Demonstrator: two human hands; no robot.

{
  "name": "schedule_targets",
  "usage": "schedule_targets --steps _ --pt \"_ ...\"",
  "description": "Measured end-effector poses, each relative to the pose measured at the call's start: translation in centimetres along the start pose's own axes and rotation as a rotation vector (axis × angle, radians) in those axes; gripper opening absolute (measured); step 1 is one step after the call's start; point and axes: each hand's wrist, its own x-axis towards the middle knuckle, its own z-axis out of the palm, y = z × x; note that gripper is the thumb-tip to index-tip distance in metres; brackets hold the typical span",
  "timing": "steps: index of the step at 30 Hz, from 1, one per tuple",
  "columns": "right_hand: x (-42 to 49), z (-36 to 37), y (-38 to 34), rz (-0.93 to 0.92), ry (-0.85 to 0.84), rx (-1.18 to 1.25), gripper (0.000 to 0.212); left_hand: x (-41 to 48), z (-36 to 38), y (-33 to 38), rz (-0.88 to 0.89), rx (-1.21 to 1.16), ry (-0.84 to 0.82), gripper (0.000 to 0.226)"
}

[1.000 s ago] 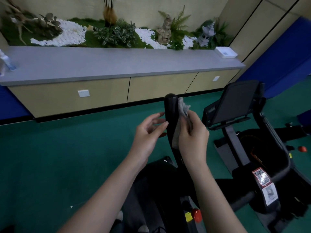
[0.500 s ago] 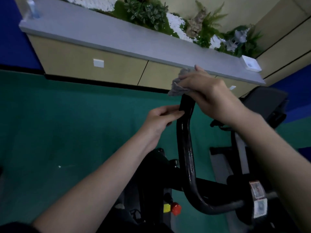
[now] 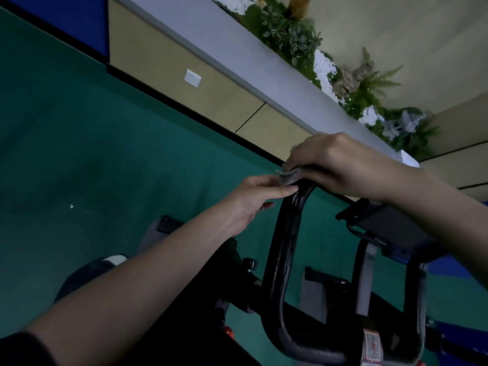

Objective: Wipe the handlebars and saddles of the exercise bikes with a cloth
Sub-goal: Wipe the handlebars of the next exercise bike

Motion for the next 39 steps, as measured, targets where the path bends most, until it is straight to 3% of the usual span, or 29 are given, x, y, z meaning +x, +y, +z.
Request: schedule_targets --steps 6,10,15,21,27,30,32,34,39 --pt "0.5 -0.8 0.6 0.019 0.073 -0.081 0.012 0.2 0.2 -0.5 -0.006 -0.077 -0.010 0.016" --pt "0.7 0.2 -0.5 0.012 -0.030 -0.083 0.013 0.2 0.2 -0.5 -0.015 -0.105 -0.030 0.011" --pt "1.1 -1.6 0.5 0.071 0.018 -0.079 0.020 0.3 0.1 -0.7 -0.012 -0.110 -0.067 0.040" --pt "1.5 -0.5 -0.7 0.075 -0.162 -0.119 0.018 0.5 0.0 -0.4 -0.029 -0.105 -0.054 0.012" --pt "3.4 -3.4 2.3 0.404 -0.125 -0.106 0.014 -0.1 -0.1 0.3 -0.058 -0.075 -0.079 0.035" --pt "3.2 -4.1 3.2 0.543 -0.148 0.068 0.002 -0.2 -0.1 0.6 -0.073 -0.056 -0.087 0.036" --pt "2.2 -3.9 3.4 0.620 -0.047 0.185 0.004 -0.3 -0.1 0.8 -0.074 -0.040 -0.089 0.032" --pt "1.1 -2.8 3.3 0.684 0.171 0.202 0.009 -0.4 -0.1 1.0 -0.080 -0.033 -0.092 0.028" --pt "-0.5 1.8 1.0 0.985 0.984 0.411 0.011 -0.5 -0.2 1.4 -0.092 -0.012 -0.103 0.031"
